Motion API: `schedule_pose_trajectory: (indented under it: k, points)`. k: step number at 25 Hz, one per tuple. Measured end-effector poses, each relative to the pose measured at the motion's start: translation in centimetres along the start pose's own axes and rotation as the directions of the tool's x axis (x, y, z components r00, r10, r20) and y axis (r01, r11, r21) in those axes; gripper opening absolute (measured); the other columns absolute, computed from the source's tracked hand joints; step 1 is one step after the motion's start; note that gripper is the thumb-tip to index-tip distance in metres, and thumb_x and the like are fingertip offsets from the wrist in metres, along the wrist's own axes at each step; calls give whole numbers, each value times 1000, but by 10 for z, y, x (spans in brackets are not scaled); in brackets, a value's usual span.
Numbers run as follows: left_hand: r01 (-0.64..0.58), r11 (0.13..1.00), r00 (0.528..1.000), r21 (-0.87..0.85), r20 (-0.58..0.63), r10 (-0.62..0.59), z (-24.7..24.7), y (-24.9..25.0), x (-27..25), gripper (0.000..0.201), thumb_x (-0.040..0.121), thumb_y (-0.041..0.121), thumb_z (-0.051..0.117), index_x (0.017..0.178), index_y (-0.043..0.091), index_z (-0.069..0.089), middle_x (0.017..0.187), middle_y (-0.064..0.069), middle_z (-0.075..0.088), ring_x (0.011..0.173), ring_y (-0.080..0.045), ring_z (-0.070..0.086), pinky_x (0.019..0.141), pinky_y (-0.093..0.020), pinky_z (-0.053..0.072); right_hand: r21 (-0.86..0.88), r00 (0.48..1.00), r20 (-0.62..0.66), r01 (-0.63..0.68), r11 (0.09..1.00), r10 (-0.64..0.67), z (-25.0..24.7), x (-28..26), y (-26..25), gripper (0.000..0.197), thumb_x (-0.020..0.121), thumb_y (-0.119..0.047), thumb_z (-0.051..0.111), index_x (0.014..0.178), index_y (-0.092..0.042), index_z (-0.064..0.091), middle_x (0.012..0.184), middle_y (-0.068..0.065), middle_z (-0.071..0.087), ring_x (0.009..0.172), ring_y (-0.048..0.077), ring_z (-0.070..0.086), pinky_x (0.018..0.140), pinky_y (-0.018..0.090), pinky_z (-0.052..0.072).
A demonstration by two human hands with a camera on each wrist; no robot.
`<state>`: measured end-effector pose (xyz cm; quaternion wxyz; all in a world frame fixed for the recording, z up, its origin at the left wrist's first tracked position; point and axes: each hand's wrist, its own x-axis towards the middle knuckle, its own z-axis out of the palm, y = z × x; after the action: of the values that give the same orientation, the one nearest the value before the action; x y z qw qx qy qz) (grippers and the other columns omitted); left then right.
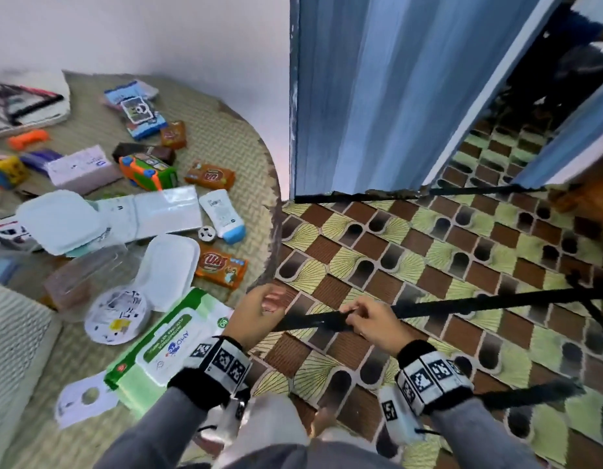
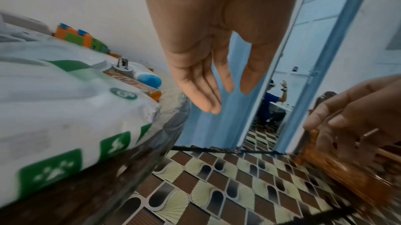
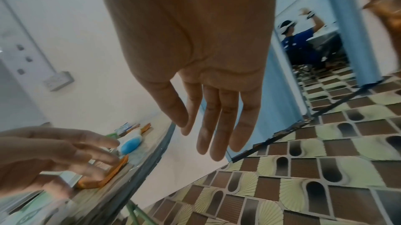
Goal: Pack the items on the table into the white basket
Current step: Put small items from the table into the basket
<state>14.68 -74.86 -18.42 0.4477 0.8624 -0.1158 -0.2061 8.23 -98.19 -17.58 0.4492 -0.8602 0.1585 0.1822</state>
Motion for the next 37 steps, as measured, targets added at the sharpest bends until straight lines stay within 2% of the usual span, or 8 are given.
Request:
schedule_pose_trajectory:
  k: [5,8,13,17,21,24,29,37]
  points:
    - [81,996,986,-30,-144,-85,-4,10,20,28,88,8,60,115,15,58,106,6,59,92,-7,59,84,-18,49,-128,972,205,146,981,-118,-15,60,-31,18,91,-8,50,94,-20,62,93,17,62,82,24,59,70,21,47]
    - [134,989,962,-59,-231,-145,-17,6,35,22,88,11,61,110,17,59,99,7,60,86,-3,59,75,-7,45,-170,930,309,258,951,-197,-12,99,-60,22,92,-12,52,85,-32,59,102,21,62,91,30,61,84,38,53]
    - [201,971,907,-129,-349,-234,-49,-7,63,28,86,10,63,113,15,60,101,5,61,91,-11,60,82,-20,49,-193,869,402,388,901,-288,0,159,-109,18,91,-9,51,90,-24,61,95,21,65,76,23,57,69,32,45]
    - [231,953,847,-194,-441,-295,-73,-18,80,30,83,2,62,111,13,61,98,3,64,80,-3,58,71,-9,43,-213,829,478,428,878,-289,16,206,-153,21,89,-3,47,91,-16,63,84,3,64,70,14,55,73,26,45]
    - [260,938,801,-227,-492,-342,-94,-24,83,28,83,2,64,107,15,62,93,4,64,73,12,58,67,-1,40,-215,741,562,559,801,-367,28,237,-189,17,87,-2,54,96,-13,64,107,1,63,81,0,52,78,19,46]
    - [288,920,759,-266,-522,-389,-101,-29,81,30,83,4,64,105,24,61,97,2,66,79,-1,60,70,-8,46,-283,593,680,754,592,-431,36,263,-214,30,83,-6,64,112,-13,64,125,4,54,119,16,45,100,27,38]
    - [313,889,686,-333,-568,-455,-105,-34,82,28,85,6,62,104,26,60,99,7,66,85,-1,60,72,-20,51,-381,392,875,920,93,-286,54,303,-257,57,79,-32,72,133,-32,51,153,0,27,140,26,18,110,43,22]
    - [361,822,483,-441,-665,-569,-119,-30,105,26,85,4,63,102,23,63,92,12,63,74,13,56,66,-4,42,-178,177,983,894,-411,-41,77,330,-282,77,78,-46,69,144,-25,34,151,6,25,142,30,15,111,55,14]
